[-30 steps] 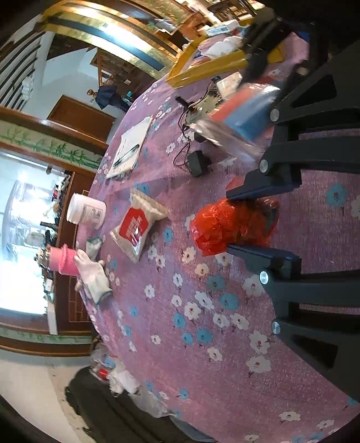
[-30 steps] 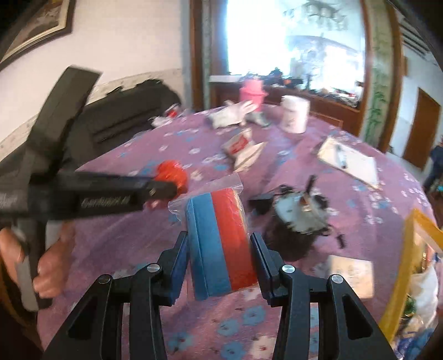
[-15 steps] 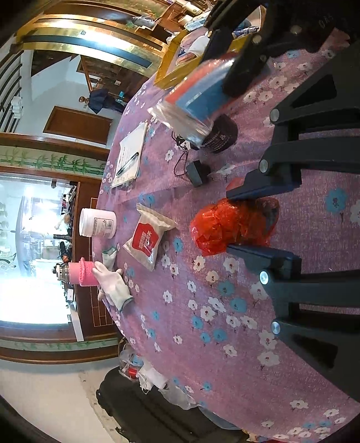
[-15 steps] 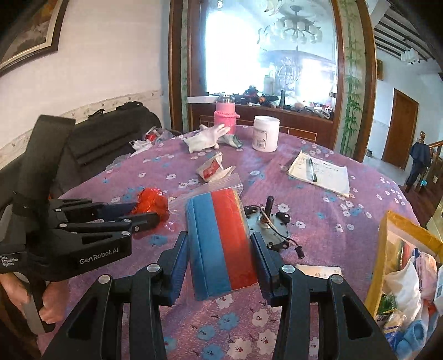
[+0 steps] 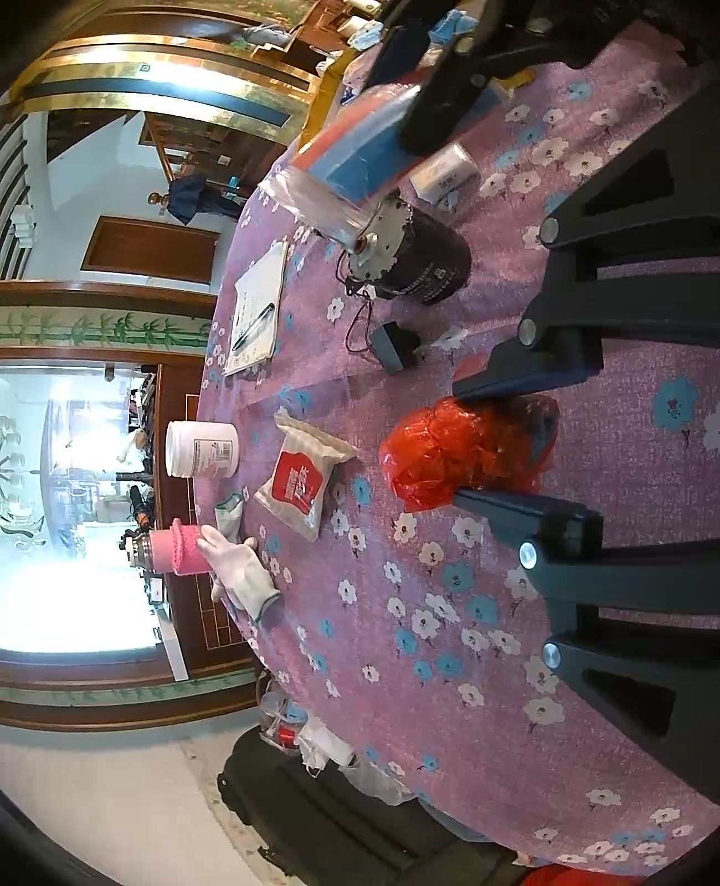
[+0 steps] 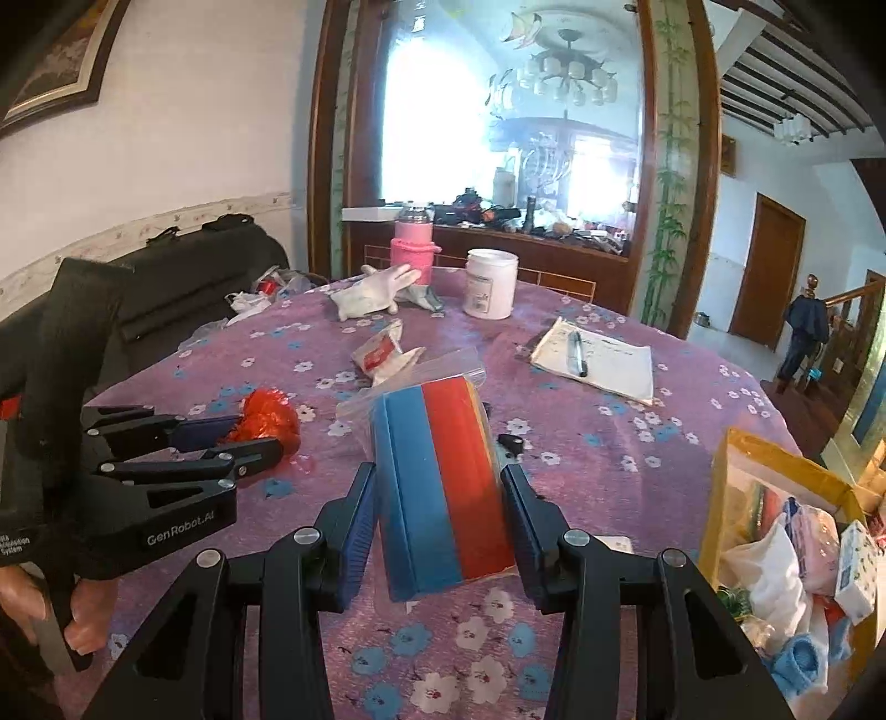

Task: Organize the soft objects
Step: 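Hold the red mesh bag and blue-red sponge pack above the table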

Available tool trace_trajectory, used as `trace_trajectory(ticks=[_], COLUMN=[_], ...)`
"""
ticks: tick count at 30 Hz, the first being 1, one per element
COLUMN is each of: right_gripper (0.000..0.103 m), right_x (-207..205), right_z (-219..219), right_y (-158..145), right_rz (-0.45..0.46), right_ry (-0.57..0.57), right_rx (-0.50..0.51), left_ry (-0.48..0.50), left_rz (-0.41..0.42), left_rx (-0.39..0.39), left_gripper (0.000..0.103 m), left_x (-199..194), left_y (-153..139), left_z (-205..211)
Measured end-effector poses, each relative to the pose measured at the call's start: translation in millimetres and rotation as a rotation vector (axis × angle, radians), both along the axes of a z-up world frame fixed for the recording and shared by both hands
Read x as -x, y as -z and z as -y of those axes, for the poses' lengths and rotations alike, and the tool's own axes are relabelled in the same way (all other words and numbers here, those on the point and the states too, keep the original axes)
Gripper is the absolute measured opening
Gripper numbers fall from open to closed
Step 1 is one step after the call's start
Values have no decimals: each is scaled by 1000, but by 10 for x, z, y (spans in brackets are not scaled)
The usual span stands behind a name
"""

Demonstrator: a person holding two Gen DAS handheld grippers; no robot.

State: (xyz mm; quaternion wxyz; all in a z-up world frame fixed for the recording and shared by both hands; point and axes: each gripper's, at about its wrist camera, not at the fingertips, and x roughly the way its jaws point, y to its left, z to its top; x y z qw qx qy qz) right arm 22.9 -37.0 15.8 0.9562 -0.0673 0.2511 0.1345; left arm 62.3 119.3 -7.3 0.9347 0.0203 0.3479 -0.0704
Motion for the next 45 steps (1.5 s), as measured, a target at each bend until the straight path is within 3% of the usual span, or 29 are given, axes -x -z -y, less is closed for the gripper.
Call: trace_trajectory(ticks=[45], right_gripper=[48], right_x=[-115], right_z=[967], right_y=[-16], right_rz=[-30], right_ry=[270], right_rx=[-169], left_ry=[107], left_rz=[75], left_rx=[-73], left_gripper=[30], left_x=[370], left_y=[-210], left_z=[628])
